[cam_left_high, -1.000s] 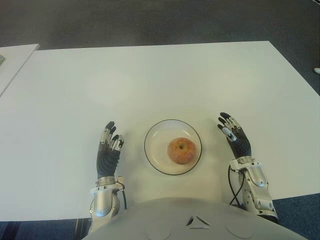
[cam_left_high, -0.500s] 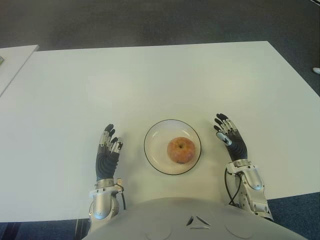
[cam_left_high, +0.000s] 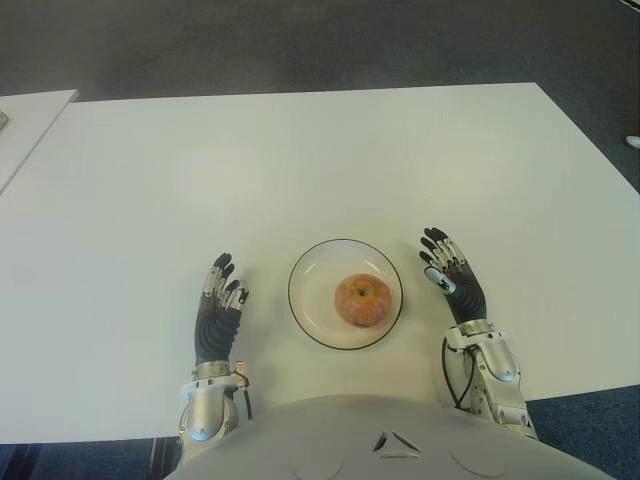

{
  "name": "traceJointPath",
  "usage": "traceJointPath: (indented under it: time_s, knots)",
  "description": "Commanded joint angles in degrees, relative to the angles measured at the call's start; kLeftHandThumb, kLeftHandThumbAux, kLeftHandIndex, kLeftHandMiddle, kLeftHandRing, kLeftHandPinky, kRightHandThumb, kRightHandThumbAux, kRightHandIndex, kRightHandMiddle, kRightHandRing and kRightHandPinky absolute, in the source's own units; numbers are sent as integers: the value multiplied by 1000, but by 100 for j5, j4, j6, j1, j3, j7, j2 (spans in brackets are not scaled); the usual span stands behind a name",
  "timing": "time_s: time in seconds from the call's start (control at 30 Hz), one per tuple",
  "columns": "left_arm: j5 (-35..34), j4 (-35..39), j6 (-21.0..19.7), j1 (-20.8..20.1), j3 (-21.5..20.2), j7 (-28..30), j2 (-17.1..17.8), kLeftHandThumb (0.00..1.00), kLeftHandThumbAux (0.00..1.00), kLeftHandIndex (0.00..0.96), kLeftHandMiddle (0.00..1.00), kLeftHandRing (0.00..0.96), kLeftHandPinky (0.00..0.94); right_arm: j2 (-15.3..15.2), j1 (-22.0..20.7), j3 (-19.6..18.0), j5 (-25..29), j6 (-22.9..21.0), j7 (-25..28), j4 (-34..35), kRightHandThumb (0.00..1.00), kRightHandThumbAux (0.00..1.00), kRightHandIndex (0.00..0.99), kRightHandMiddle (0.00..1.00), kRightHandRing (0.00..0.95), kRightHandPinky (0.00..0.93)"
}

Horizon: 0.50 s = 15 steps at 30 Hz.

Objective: Put the apples into the plate.

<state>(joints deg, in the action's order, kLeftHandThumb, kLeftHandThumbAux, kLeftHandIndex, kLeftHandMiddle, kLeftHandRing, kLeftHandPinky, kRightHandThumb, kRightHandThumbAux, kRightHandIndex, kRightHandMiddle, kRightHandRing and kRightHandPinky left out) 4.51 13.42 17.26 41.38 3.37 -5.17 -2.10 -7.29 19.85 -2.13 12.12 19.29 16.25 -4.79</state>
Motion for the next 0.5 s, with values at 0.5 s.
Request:
traceJointPath:
  time_s: [0.5]
  knots:
    - [-104, -100, -43, 27, 7, 198, 63, 83, 559, 80, 80, 90, 138, 101, 190, 56, -238, -127, -131, -50, 147, 611, 76, 81, 50, 71]
